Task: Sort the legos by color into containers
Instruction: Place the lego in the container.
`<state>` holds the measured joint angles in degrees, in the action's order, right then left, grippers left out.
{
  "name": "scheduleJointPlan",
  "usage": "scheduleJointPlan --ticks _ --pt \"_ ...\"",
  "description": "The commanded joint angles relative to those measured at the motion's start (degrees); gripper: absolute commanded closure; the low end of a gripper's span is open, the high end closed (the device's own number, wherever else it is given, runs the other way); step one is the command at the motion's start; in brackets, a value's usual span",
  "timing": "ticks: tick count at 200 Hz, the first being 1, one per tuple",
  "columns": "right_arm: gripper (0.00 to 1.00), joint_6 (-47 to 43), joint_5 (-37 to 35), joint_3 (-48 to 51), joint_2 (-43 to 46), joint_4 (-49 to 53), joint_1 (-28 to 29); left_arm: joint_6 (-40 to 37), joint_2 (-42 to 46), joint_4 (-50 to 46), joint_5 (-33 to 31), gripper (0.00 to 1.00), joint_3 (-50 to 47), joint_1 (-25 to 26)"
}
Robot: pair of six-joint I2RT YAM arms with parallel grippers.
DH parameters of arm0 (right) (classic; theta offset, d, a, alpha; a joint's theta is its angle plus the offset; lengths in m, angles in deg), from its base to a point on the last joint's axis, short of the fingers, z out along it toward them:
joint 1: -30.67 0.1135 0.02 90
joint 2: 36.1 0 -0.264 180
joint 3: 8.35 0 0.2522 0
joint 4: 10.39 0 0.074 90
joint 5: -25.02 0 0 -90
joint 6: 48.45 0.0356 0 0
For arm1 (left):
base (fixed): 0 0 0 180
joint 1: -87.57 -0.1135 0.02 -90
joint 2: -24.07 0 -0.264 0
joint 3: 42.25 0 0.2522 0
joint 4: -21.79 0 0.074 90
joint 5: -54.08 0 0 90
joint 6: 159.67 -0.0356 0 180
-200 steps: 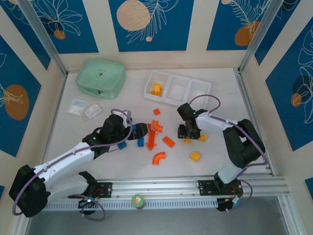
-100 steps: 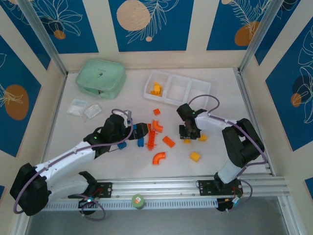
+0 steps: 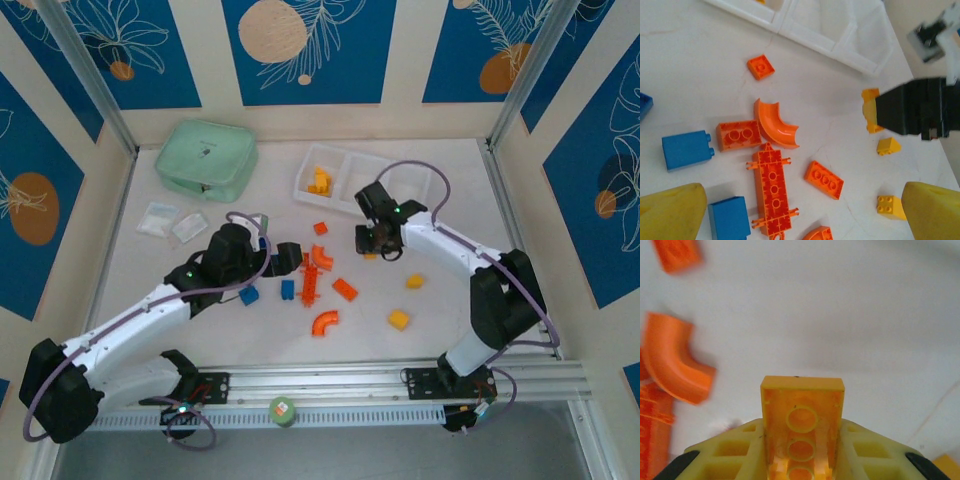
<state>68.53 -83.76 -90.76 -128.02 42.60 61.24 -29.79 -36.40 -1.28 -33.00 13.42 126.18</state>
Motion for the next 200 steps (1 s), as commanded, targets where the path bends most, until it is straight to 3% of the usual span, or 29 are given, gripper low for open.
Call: scheduleJointPlan --ticks 1,83,153,179,200 --pt "0.69 -3.3 -1.53 -6.81 -4.04 -1.78 0.62 -2.55 0.13 -2.52 -0.04 0.01 2.46 -2.27" --pt "0.69 -6.05 -0.42 -35.49 -26.28 -6.85 -0.55 -3.03 -4.04 -1.74 3.94 0.01 4.32 -11.41" --pt "0.68 -7.88 -0.67 -64.0 -47.32 -1.25 -3.27 -3.74 -9.33 -0.14 5.77 0.01 6.37 -15.34" --pt "0.51 -9.19 -0.18 -76.65 -54.63 4.22 -3.94 -4.42 -10.93 -0.16 6.55 0.01 7.08 -15.76" --pt "0.4 -10.26 0.4 -78.94 -54.88 4.74 -3.85 -4.93 -11.79 -0.29 6.91 0.01 7.79 -15.84"
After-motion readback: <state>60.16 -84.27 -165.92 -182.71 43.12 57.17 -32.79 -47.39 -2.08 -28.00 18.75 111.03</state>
